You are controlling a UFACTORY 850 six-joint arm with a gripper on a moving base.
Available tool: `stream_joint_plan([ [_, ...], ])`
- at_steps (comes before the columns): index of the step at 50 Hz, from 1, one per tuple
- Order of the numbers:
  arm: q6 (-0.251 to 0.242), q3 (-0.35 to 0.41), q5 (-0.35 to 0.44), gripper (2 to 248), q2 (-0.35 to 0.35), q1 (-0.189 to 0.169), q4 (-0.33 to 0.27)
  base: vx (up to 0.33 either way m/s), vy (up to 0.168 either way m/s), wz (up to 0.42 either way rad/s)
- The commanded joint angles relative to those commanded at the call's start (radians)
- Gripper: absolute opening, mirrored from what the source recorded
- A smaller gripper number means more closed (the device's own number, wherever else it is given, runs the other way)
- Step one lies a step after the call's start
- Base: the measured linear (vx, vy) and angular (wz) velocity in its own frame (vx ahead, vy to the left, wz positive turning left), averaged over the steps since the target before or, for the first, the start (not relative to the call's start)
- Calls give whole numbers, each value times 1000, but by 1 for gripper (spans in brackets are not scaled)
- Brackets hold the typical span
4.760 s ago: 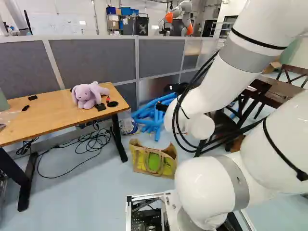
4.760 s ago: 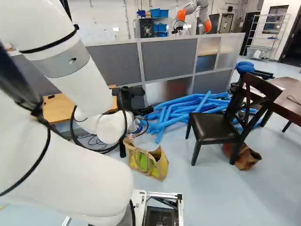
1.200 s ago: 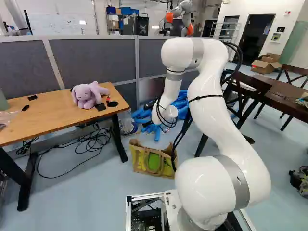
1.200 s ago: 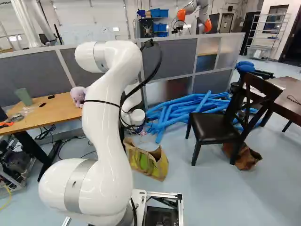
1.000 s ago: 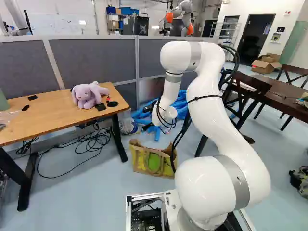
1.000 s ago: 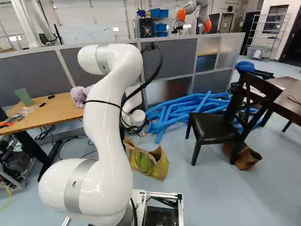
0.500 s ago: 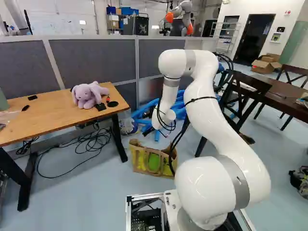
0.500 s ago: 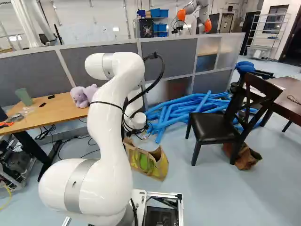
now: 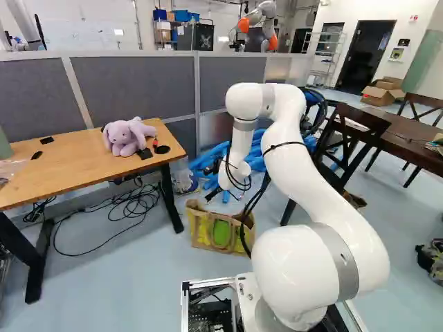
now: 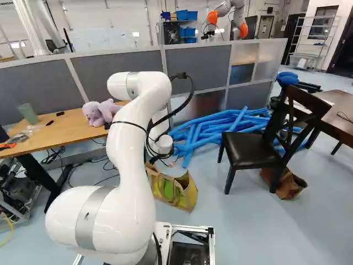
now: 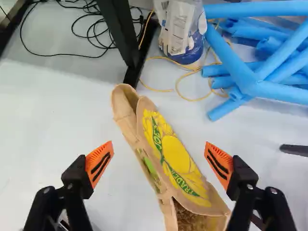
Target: Pick up the bag on the ground and place it on the table
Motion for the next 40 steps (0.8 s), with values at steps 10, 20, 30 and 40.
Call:
stream_joint_plan([
  [10,0,-35,-21,247,-40,0,-37,0,0,0],
  [20,0,-71,-43,247,-80,0,-75,0,0,0],
  [30,0,-108,-65,247,-120,-1,-112,0,0,0],
  [40,0,-141,-81,247,-158,-1,-148,0,0,0],
])
